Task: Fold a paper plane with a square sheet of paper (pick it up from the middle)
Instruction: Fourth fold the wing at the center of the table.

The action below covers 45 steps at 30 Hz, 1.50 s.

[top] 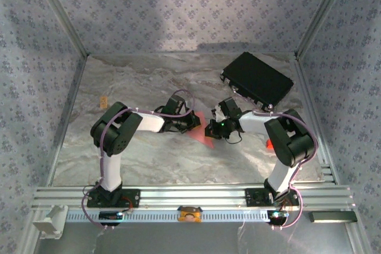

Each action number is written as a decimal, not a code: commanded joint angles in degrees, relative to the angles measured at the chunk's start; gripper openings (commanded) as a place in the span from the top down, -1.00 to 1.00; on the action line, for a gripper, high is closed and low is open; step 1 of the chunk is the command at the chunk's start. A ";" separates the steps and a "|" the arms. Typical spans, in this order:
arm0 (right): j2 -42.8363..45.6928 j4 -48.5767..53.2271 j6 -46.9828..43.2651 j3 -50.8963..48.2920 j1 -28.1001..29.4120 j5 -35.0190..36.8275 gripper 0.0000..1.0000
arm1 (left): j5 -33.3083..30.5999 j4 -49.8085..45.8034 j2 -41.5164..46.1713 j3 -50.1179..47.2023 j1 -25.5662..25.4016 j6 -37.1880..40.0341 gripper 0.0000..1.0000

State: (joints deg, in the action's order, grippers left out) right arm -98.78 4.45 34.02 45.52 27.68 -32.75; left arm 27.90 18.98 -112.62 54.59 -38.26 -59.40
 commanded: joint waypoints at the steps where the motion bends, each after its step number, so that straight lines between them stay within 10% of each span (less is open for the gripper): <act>1: -0.89 -0.08 0.18 -2.06 -0.82 -0.51 0.86 | -1.90 -3.72 -2.61 -0.94 0.29 1.34 0.88; 45: 1.42 -3.52 1.16 -6.00 -1.57 -1.86 1.00 | -3.57 -12.03 -0.67 1.66 -2.31 -0.54 0.94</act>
State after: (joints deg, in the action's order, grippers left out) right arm -97.95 -3.44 35.14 40.75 26.26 -35.94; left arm 26.39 11.88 -111.13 55.79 -41.63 -60.07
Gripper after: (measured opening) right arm 0.061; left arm 0.046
